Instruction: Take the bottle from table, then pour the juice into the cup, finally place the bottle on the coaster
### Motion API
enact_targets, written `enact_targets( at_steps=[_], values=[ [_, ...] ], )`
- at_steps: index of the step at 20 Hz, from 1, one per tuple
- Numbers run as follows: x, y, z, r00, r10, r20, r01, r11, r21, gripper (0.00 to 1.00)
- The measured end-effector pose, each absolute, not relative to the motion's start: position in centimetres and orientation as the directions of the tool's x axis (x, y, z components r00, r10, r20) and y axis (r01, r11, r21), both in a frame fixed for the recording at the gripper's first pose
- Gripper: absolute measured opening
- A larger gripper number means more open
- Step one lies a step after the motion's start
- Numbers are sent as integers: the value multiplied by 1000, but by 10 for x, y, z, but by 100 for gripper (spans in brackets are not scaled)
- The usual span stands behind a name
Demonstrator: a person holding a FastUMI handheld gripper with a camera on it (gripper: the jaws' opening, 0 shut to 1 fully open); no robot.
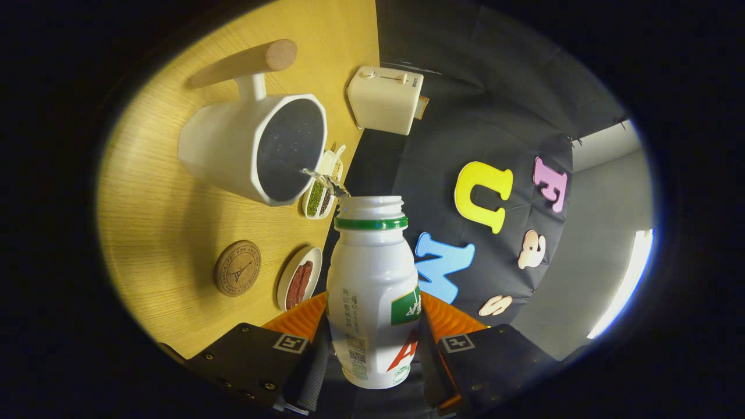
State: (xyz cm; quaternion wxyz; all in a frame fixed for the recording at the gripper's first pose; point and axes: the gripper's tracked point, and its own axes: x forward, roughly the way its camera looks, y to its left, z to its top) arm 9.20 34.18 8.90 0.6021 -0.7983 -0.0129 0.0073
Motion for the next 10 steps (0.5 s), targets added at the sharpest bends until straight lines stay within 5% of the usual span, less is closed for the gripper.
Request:
enact_targets(
  at_steps=[10],
  values=[
    [93,344,90,999,32,11,21,-316,-948,68]
  ],
)
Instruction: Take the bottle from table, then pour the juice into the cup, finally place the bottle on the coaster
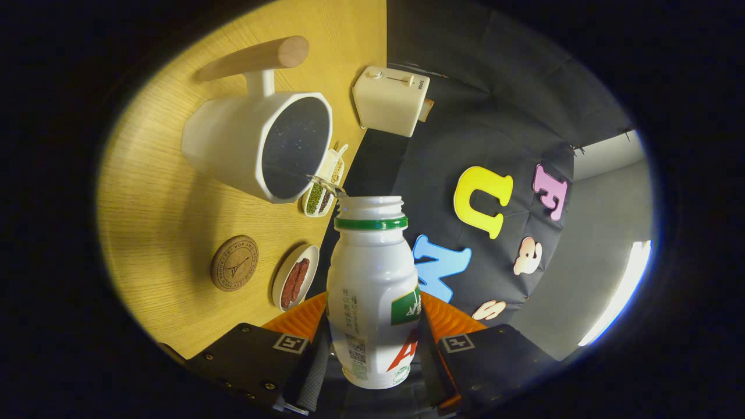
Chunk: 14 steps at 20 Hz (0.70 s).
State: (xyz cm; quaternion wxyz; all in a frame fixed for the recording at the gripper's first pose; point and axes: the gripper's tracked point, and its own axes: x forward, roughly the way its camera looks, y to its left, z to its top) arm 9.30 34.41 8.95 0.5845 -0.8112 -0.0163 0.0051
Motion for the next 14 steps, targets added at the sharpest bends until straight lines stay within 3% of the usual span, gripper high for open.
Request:
enact_targets(
  at_steps=[14],
  values=[
    [93,357,87,999,44,26,41,-412,-910,68]
  ],
)
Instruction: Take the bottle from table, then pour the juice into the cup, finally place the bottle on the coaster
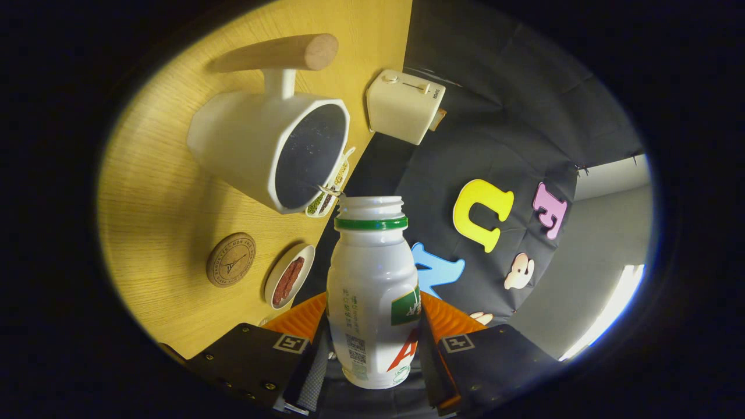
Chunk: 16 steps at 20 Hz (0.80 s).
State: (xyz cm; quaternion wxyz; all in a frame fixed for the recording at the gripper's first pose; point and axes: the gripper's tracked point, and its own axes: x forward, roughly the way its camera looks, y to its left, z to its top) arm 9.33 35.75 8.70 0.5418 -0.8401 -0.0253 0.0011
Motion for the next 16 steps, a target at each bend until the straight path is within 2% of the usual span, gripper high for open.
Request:
enact_targets(
  at_steps=[16],
  values=[
    [94,363,83,998,54,16,40,-484,-874,68]
  ],
)
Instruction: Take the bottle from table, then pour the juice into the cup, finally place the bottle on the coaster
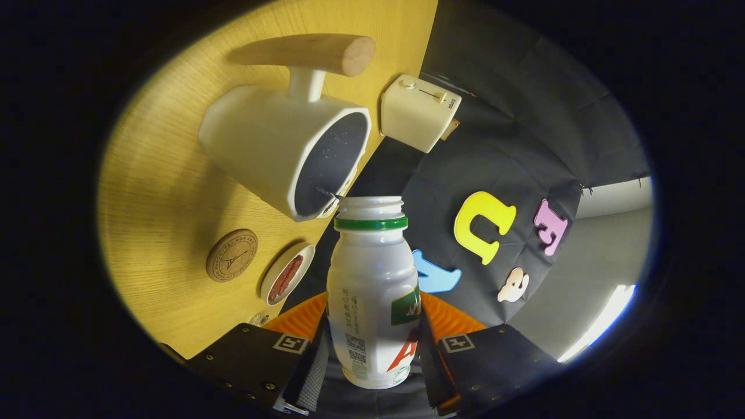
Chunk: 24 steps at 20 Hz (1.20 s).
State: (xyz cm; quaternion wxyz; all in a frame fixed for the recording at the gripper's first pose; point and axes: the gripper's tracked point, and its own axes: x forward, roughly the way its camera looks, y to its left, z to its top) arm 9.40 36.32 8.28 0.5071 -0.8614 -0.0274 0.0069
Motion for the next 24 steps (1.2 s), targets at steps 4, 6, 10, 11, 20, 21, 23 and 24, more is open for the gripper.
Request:
enact_targets(
  at_steps=[4,6,10,11,20,21,23,24],
  values=[
    [93,363,82,998,53,14,39,-490,-871,68],
    [93,363,82,999,51,12,36,-491,-870,68],
    [93,365,83,999,50,11,34,-488,-872,68],
    [93,365,83,999,51,11,34,-487,-873,68],
    [92,367,81,999,50,-4,20,-467,-884,68],
    [92,367,80,999,50,-14,10,-446,-895,68],
    [92,367,76,998,48,-36,-14,-404,-915,68],
    [90,367,75,998,47,-43,-22,-386,-922,68]
  ],
)
